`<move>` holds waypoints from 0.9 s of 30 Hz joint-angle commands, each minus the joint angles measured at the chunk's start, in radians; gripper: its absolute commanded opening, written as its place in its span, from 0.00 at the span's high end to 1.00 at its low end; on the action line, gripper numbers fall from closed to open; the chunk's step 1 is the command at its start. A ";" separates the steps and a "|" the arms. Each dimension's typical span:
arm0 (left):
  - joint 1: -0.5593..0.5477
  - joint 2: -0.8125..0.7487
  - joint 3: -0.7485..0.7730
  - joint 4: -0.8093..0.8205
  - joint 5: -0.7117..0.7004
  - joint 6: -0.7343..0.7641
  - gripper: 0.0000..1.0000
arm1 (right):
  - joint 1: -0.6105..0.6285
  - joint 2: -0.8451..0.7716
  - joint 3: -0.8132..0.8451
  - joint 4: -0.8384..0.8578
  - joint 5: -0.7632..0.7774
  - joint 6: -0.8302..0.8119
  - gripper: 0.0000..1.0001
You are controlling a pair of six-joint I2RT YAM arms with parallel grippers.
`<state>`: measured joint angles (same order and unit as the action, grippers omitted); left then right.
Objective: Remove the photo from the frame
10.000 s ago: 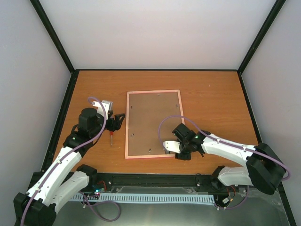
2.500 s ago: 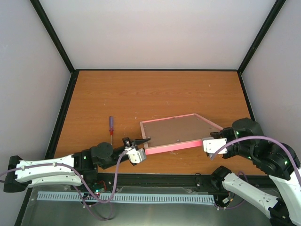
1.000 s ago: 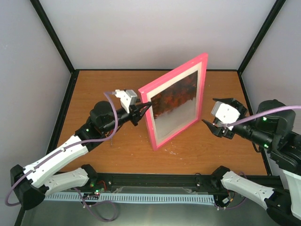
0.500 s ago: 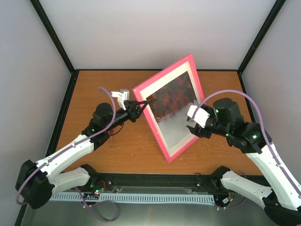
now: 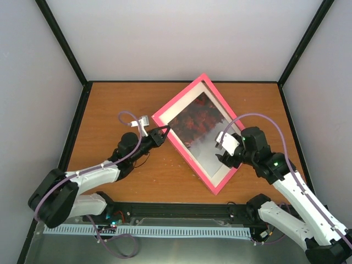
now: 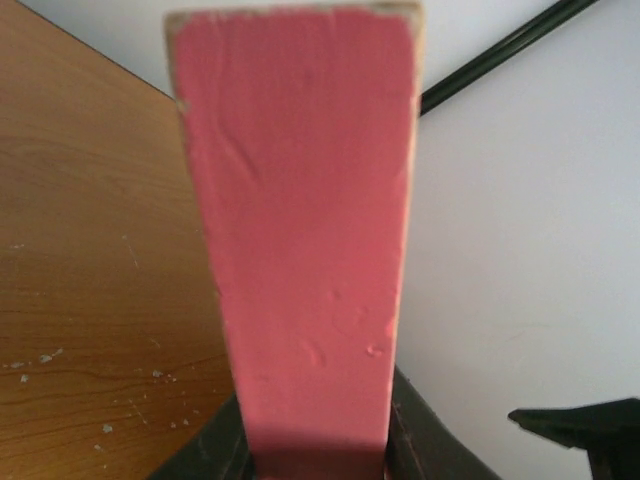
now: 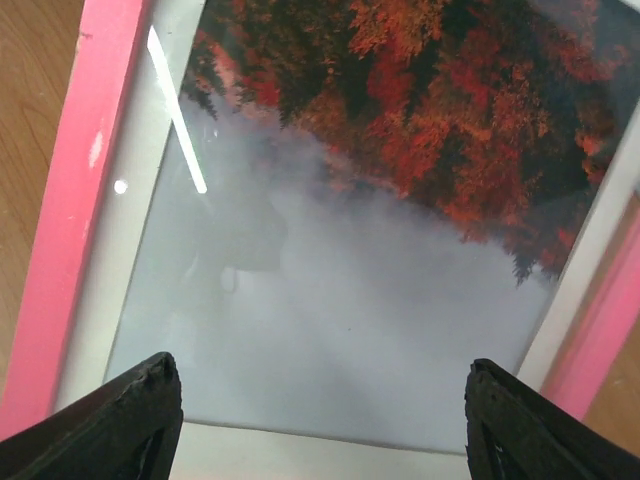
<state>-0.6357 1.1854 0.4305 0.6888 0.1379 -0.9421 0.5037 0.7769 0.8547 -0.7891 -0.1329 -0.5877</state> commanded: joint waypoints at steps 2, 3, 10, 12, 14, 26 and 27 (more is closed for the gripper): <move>0.013 0.135 0.019 0.116 0.024 0.098 0.99 | -0.010 -0.015 -0.089 0.148 -0.016 0.046 0.25; 0.024 0.169 0.037 0.116 0.073 0.106 0.99 | -0.010 -0.015 -0.101 0.159 -0.013 0.052 0.25; 0.068 0.391 0.170 0.145 0.264 0.127 0.99 | -0.021 -0.018 -0.171 0.234 0.025 0.099 0.25; 0.073 0.468 0.220 0.152 0.299 0.115 0.99 | -0.027 -0.013 -0.187 0.254 0.034 0.113 0.25; 0.080 0.554 0.281 0.152 0.357 0.101 0.99 | -0.028 -0.006 -0.196 0.275 0.065 0.123 0.25; 0.128 0.944 0.772 -0.254 0.535 0.098 0.99 | -0.245 0.044 -0.162 0.296 0.073 0.182 0.26; 0.131 0.956 0.800 -0.287 0.522 0.093 0.95 | -0.287 0.061 -0.154 0.293 0.045 0.185 0.26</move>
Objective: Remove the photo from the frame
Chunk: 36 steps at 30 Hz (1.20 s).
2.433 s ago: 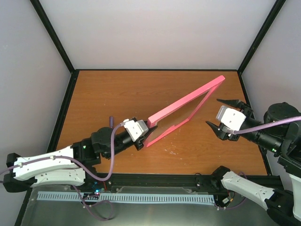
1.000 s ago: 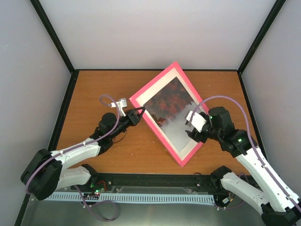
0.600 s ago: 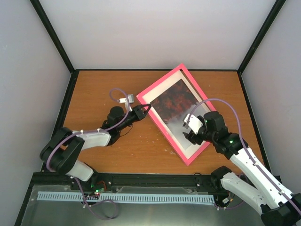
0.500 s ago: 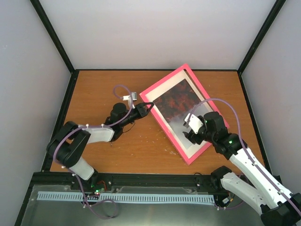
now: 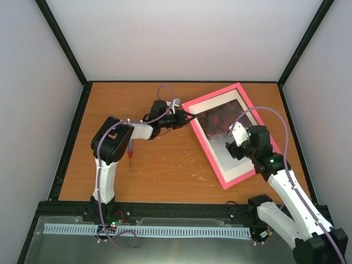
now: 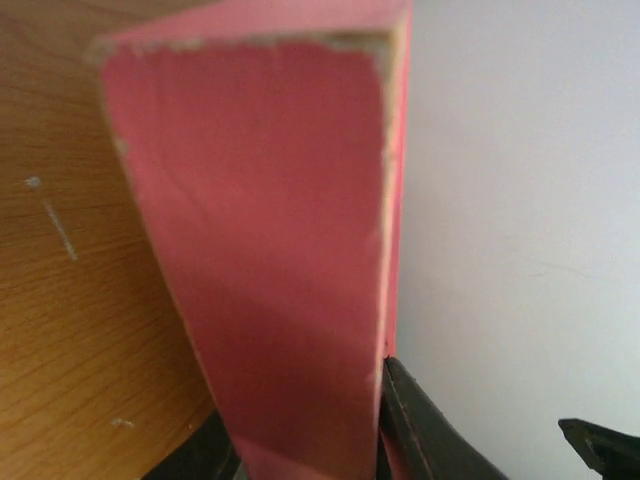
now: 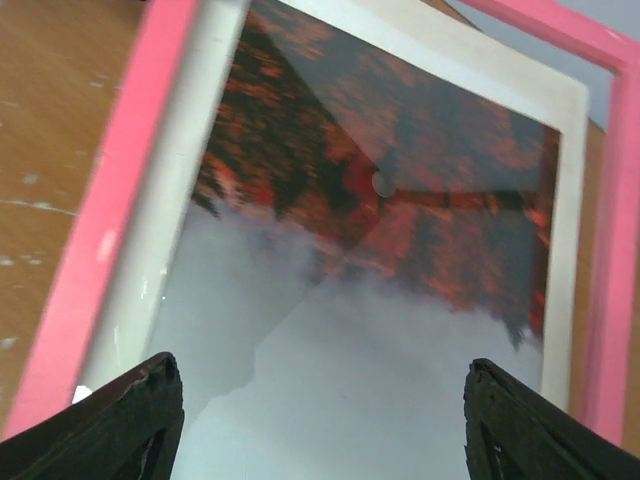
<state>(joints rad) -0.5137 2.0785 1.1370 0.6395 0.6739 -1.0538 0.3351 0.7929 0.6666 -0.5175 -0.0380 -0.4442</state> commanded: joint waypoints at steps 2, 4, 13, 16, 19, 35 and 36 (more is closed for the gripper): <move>0.010 0.074 0.148 -0.344 -0.080 0.200 0.72 | -0.186 0.089 0.057 0.014 -0.095 0.045 0.25; 0.011 0.065 0.186 -0.450 -0.186 0.197 0.49 | -0.243 0.131 0.080 0.004 -0.135 0.043 0.25; 0.003 -0.160 0.036 -0.654 -0.557 0.164 0.31 | -0.463 0.292 0.171 -0.048 -0.215 -0.066 0.21; -0.020 -0.248 -0.066 -0.618 -0.565 0.179 0.31 | -0.529 0.376 0.205 -0.048 -0.230 -0.106 0.21; -0.067 -0.317 -0.129 -0.604 -0.577 0.205 0.34 | -0.586 0.488 0.259 -0.054 -0.243 -0.161 0.22; -0.233 -0.247 -0.025 -0.699 -0.553 0.206 0.38 | -0.697 0.978 0.571 -0.086 -0.212 -0.281 0.32; -0.237 -0.231 -0.015 -0.700 -0.552 0.206 0.38 | -0.698 0.997 0.583 -0.086 -0.205 -0.287 0.32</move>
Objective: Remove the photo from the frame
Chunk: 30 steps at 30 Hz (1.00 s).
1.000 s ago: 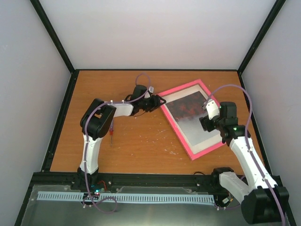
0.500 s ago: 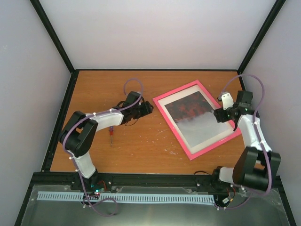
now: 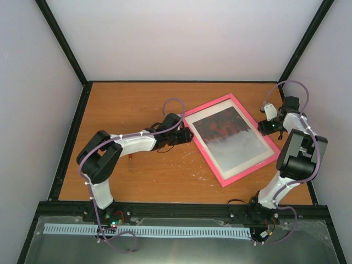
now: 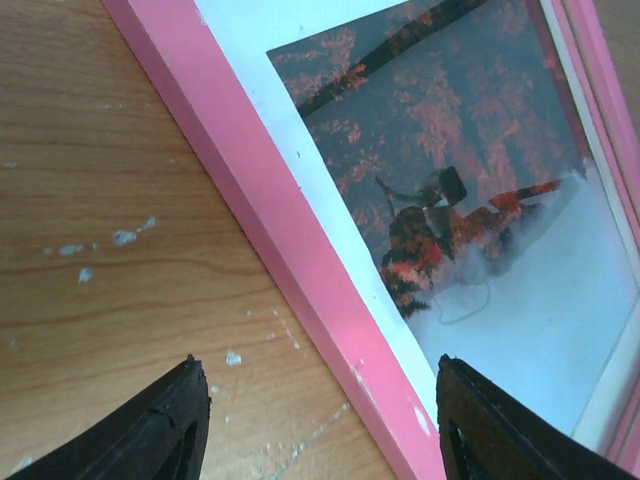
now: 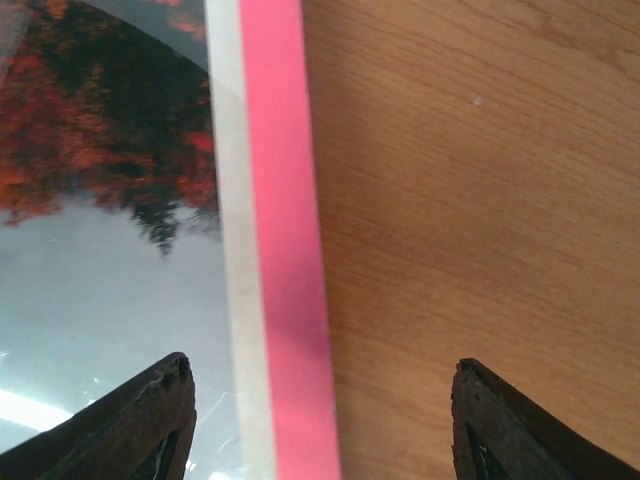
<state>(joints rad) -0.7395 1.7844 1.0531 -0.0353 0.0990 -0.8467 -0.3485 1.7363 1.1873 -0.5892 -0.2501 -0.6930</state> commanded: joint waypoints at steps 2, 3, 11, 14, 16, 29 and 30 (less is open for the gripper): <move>-0.015 0.088 0.084 -0.022 0.021 -0.002 0.38 | -0.017 0.092 0.085 -0.017 0.017 -0.045 0.32; -0.015 0.101 0.093 -0.021 0.024 -0.004 0.38 | -0.022 0.109 0.093 -0.019 0.015 -0.047 0.32; -0.016 0.178 0.154 -0.033 0.046 -0.007 0.37 | -0.060 0.207 0.120 -0.108 -0.075 -0.098 0.38; -0.016 0.205 0.181 -0.054 0.030 -0.015 0.37 | -0.071 0.210 0.080 -0.123 -0.077 -0.118 0.45; -0.017 0.231 0.207 -0.076 0.009 -0.006 0.37 | -0.076 0.198 0.039 -0.123 -0.074 -0.133 0.49; -0.015 0.465 0.530 -0.225 -0.039 0.107 0.42 | -0.122 -0.015 -0.307 -0.067 -0.042 -0.178 0.57; -0.015 0.481 0.560 -0.239 -0.044 0.116 0.42 | -0.129 -0.024 -0.321 -0.069 -0.044 -0.180 0.57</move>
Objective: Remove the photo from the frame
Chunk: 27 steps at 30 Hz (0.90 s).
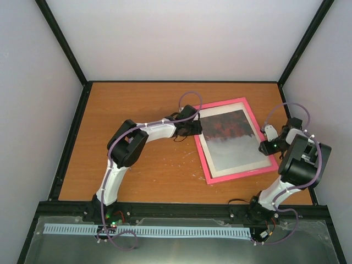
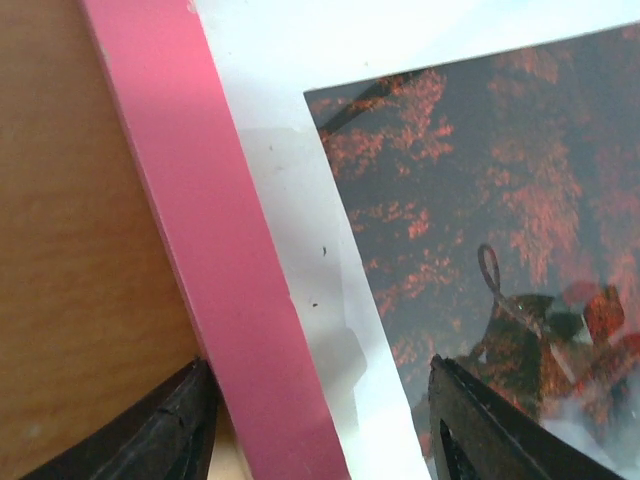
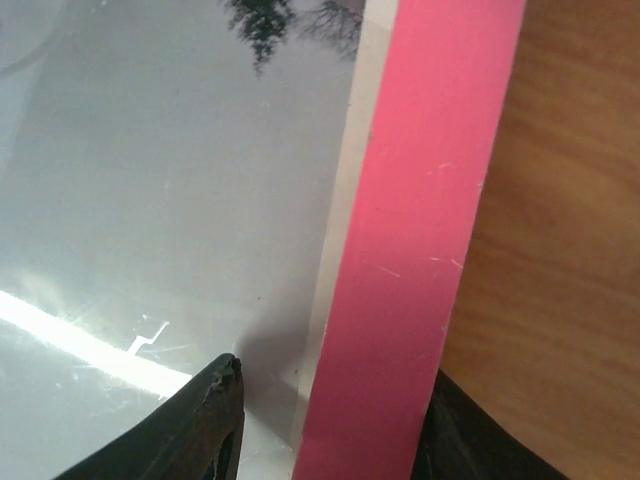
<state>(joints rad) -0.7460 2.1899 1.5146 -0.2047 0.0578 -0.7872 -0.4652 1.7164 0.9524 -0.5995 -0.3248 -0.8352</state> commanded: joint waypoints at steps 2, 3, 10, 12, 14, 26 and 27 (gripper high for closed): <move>-0.008 0.106 0.154 -0.082 -0.006 0.075 0.43 | -0.022 -0.022 -0.107 -0.063 0.028 -0.040 0.56; -0.009 0.121 0.178 -0.085 -0.002 0.086 0.44 | -0.028 -0.030 -0.115 -0.070 0.022 -0.042 0.56; -0.008 0.210 0.387 -0.182 -0.063 0.191 0.44 | -0.067 -0.110 -0.158 -0.107 0.006 -0.028 0.44; -0.007 0.215 0.429 -0.232 -0.104 0.195 0.41 | -0.108 -0.126 -0.128 -0.124 -0.001 -0.011 0.39; -0.007 0.193 0.427 -0.269 -0.156 0.180 0.39 | -0.160 -0.140 -0.076 -0.162 -0.031 0.000 0.34; -0.019 -0.108 0.044 -0.206 -0.144 0.056 0.38 | -0.173 -0.458 -0.001 -0.267 -0.225 0.144 0.28; -0.025 -0.119 0.028 -0.202 -0.140 0.048 0.39 | -0.152 -0.496 -0.001 -0.260 -0.235 0.173 0.28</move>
<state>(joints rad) -0.7528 2.1536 1.5997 -0.4347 -0.1173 -0.6899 -0.6712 1.3369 0.9234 -0.8314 -0.4583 -0.7662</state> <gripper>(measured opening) 0.621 0.723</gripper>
